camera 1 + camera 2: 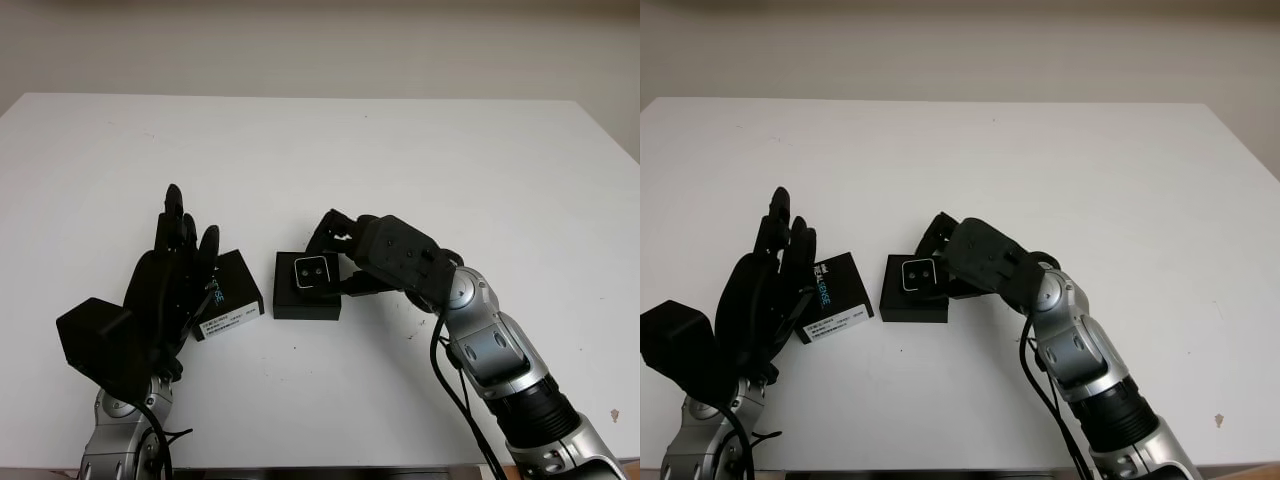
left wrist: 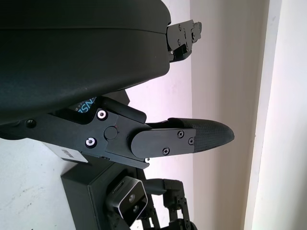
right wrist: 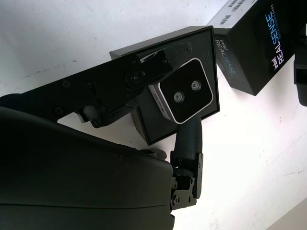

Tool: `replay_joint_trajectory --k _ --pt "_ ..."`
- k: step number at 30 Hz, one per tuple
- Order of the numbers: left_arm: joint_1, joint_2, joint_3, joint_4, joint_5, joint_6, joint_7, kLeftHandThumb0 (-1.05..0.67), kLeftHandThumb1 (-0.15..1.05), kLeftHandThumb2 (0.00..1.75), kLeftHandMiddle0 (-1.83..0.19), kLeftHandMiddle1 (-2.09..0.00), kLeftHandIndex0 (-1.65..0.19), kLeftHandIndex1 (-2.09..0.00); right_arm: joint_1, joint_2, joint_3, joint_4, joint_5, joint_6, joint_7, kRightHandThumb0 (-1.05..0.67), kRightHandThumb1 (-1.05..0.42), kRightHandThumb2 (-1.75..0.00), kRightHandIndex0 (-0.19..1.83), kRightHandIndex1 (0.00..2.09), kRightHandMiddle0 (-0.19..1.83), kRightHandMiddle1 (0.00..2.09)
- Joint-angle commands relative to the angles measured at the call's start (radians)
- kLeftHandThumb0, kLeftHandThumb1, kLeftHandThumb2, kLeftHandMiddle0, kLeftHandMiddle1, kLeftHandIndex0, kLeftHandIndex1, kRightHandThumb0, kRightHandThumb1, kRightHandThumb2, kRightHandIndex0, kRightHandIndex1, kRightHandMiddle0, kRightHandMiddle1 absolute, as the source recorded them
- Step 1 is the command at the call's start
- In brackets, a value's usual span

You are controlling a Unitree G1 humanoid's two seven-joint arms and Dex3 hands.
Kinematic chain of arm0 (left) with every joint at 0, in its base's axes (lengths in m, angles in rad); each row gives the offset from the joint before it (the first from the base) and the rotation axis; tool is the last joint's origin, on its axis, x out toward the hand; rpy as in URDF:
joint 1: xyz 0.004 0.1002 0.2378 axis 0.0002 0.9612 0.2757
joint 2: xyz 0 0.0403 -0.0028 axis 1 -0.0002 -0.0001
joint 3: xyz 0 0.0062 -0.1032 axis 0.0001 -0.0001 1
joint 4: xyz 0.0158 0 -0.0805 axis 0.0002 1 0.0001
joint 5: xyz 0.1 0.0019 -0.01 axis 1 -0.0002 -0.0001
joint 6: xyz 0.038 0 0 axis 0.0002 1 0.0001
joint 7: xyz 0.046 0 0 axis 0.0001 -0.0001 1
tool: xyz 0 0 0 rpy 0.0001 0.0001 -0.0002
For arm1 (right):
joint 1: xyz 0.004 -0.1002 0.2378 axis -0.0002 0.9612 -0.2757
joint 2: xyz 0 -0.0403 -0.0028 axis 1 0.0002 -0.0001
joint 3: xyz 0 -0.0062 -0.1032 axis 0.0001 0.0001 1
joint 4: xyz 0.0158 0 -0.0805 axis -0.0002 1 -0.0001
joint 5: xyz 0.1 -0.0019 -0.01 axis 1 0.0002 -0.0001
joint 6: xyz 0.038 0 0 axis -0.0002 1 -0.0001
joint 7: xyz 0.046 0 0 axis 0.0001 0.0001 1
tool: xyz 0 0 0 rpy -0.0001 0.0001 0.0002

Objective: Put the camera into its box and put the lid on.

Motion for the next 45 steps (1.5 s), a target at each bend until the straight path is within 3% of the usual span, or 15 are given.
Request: replay_joint_trajectory --k 1,28,37,39,43,45 --pt "0.005 -0.006 -0.002 -0.024 -0.001 -0.012 -0.001 -0.69 1.05 0.43 0.19 0.0 0.19 0.0 0.01 0.008 -0.002 -0.016 0.001 0.005 -0.004 -0.37 -1.05 -0.06 0.33 0.06 0.06 2.07" --pt "0.014 -0.006 -0.002 -0.036 0.0 0.001 0.003 -0.7 1.05 0.41 0.19 0.0 0.19 0.0 0.006 0.067 -0.001 0.005 -0.005 0.056 -0.063 -0.34 -1.04 -0.05 0.32 0.06 0.04 2.05" --pt "0.02 -0.003 -0.003 -0.042 0.006 -0.001 0.002 -0.7 1.05 0.41 0.19 0.0 0.19 0.0 0.018 0.048 0.007 -0.001 -0.013 0.028 -0.051 -0.36 -1.04 -0.05 0.32 0.06 0.05 2.01" --pt "0.018 -0.005 -0.002 -0.042 0.003 0.004 0.004 -0.7 1.05 0.41 0.19 0.0 0.19 0.0 0.004 0.027 0.017 -0.003 -0.015 0.048 -0.012 -0.42 -1.03 -0.05 0.25 0.03 -0.03 1.88" --pt "0.017 -0.006 -0.004 -0.046 0.003 0.012 0.009 -0.7 1.05 0.4 0.19 0.0 0.19 0.0 -0.004 -0.013 0.028 0.003 -0.022 -0.005 0.04 -0.53 -0.98 -0.05 0.05 0.03 -0.14 1.11" --pt "0.019 -0.004 -0.005 -0.047 0.004 0.011 0.008 -0.7 1.05 0.4 0.19 0.0 0.19 0.0 -0.001 -0.02 0.026 0.007 -0.02 -0.03 0.046 -0.54 -0.99 -0.06 0.02 0.03 -0.12 0.93"
